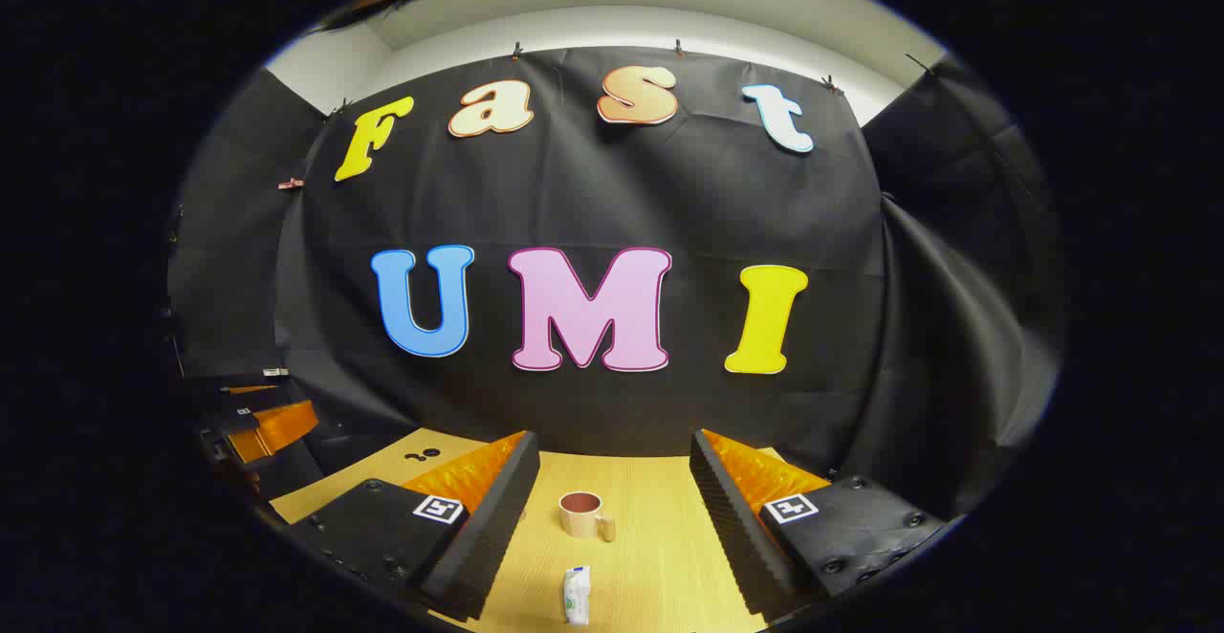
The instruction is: Put the toothbrush and toothpaste on the desktop into the cup, then pick up the cup and place it on the coaster on the desktop.
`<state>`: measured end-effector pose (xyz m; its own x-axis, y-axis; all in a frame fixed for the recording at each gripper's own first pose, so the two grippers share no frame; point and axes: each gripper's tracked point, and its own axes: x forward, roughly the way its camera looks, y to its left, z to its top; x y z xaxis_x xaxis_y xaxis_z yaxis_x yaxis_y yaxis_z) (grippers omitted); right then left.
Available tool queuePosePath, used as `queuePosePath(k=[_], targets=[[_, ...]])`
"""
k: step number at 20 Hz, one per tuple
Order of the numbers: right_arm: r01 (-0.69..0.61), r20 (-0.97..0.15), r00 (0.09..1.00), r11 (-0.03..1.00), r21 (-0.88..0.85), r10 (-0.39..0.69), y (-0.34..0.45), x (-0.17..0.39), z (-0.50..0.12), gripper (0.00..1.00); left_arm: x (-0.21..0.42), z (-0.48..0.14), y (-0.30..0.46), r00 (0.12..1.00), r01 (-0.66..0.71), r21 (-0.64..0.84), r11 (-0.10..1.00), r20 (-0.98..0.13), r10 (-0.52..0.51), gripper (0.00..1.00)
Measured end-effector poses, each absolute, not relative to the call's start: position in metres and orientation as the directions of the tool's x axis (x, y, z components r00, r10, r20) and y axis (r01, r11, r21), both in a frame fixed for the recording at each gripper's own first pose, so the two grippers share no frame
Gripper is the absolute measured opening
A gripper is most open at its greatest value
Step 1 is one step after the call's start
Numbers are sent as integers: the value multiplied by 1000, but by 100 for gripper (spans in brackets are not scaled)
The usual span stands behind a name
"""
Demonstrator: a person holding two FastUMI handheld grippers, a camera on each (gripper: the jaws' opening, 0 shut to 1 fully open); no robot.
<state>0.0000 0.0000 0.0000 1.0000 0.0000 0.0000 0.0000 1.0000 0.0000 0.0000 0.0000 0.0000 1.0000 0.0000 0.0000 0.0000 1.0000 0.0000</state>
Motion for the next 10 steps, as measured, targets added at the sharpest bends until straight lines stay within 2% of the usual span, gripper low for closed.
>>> queuePosePath(k=[10], targets=[[-27,-31,999,999,-22,26,15,6,-16,97,5,1,11,1000,-14,25,1000,1,14,97]])
